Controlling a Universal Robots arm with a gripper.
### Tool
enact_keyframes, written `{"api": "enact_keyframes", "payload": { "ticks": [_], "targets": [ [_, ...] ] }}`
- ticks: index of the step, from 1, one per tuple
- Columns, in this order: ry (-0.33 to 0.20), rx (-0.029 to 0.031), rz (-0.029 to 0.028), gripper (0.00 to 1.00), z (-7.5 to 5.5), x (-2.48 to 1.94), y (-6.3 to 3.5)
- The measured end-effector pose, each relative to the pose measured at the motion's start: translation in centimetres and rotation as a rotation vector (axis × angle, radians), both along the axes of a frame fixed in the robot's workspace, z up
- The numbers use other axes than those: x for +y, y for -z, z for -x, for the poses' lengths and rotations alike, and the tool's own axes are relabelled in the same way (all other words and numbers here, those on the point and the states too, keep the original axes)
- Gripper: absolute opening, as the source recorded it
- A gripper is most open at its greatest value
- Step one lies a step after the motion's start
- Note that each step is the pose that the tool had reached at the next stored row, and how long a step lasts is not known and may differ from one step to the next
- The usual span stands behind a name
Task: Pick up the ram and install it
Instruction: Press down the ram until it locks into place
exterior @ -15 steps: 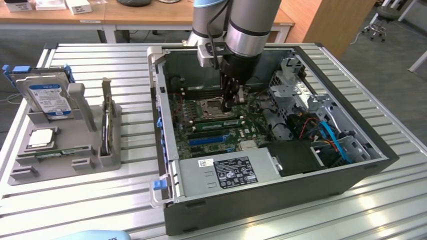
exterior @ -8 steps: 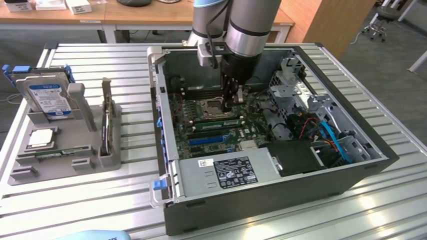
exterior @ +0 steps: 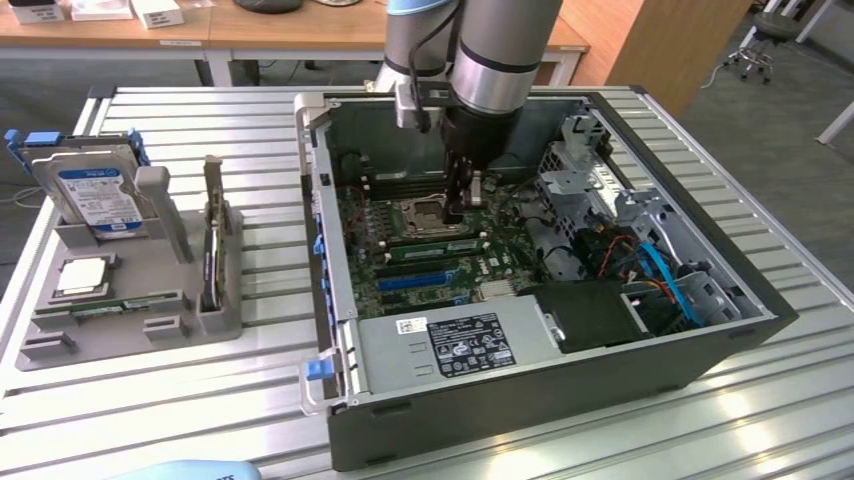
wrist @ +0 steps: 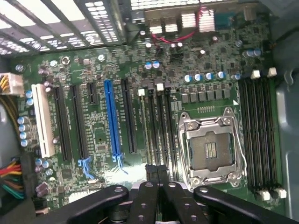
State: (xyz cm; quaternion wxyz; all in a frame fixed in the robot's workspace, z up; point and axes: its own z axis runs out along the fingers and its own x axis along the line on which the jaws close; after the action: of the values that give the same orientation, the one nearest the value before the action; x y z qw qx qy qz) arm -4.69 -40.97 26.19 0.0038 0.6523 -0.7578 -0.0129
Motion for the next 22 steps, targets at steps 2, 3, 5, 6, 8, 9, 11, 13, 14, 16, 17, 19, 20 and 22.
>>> {"api": "enact_keyframes", "payload": {
  "ticks": [2,3,5,6,8,9,11,13,14,16,17,19,20,22],
  "targets": [
    [0.044,0.0000,0.0000,0.10,0.00,0.00,0.01],
    [0.059,0.0000,0.0000,0.10,0.00,0.00,0.02],
    [0.088,0.0000,0.0000,0.10,0.00,0.00,0.02],
    [0.102,0.0000,0.0001,0.10,0.00,0.00,0.02],
    [0.129,0.0000,0.0000,0.10,0.00,0.00,0.04],
    [0.143,0.0000,0.0000,0.10,0.00,0.00,0.04],
    [0.172,0.0000,0.0000,0.10,0.00,0.00,0.05],
    [0.198,0.0000,0.0000,0.10,0.00,0.00,0.06],
    [0.211,0.0000,0.0000,0.10,0.00,0.00,0.06],
    [0.236,0.0000,0.0000,0.10,0.00,0.00,0.06],
    [0.249,-0.0001,0.0000,0.10,0.00,0.00,0.06],
    [0.276,0.0000,0.0000,0.10,0.00,0.00,0.06],
    [0.290,0.0000,0.0000,0.10,0.00,0.00,0.07],
    [0.316,-0.0001,0.0000,0.10,0.00,0.00,0.07]
  ]
}}
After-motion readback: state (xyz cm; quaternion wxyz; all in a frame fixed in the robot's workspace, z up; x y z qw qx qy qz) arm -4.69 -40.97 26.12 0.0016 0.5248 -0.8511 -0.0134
